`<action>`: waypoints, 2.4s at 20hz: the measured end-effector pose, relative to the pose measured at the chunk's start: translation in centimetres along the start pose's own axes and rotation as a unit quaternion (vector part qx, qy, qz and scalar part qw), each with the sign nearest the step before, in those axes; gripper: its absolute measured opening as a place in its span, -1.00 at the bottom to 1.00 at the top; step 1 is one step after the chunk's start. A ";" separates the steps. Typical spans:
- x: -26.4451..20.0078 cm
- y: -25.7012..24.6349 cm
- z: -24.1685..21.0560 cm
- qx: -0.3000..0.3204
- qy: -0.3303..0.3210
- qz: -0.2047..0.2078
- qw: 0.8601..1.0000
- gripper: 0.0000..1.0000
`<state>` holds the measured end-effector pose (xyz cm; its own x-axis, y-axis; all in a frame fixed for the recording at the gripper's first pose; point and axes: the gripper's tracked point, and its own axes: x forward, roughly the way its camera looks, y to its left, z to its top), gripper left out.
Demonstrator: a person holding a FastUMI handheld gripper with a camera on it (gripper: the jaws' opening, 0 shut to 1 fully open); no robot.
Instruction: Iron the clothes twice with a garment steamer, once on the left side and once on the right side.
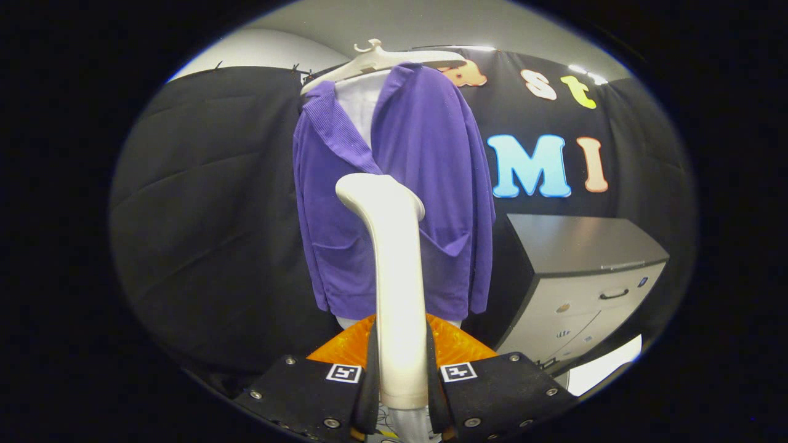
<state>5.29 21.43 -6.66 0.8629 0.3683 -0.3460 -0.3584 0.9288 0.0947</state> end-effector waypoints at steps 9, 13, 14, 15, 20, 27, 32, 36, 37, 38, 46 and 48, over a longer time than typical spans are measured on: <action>2.4 7.2 11.6 -0.020 -0.118 0.033 0.992 -0.36; 3.9 9.8 14.5 -0.032 -0.146 0.035 0.988 -0.36; 4.4 10.1 14.9 -0.036 -0.151 0.031 0.987 -0.36; 4.9 10.4 15.2 -0.040 -0.153 0.027 0.987 -0.36; 7.2 11.0 13.6 -0.052 -0.139 0.010 0.989 -0.36; 8.0 10.8 8.6 -0.062 -0.102 0.006 0.993 -0.36; 8.1 10.1 5.6 -0.069 -0.081 0.002 0.994 -0.36; 8.5 9.9 1.0 -0.056 -0.025 0.017 0.998 -0.36; 8.8 9.9 -0.1 -0.057 -0.013 0.020 0.998 -0.36; 8.9 9.7 -0.9 -0.060 -0.007 0.019 0.998 -0.35; 9.2 8.4 -8.5 -0.059 0.059 0.027 0.996 -0.35; 9.3 8.1 -9.4 -0.063 0.066 0.029 0.995 -0.35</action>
<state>7.07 31.96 -17.85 0.7885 0.4046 -0.4632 -0.4553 0.8903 0.0026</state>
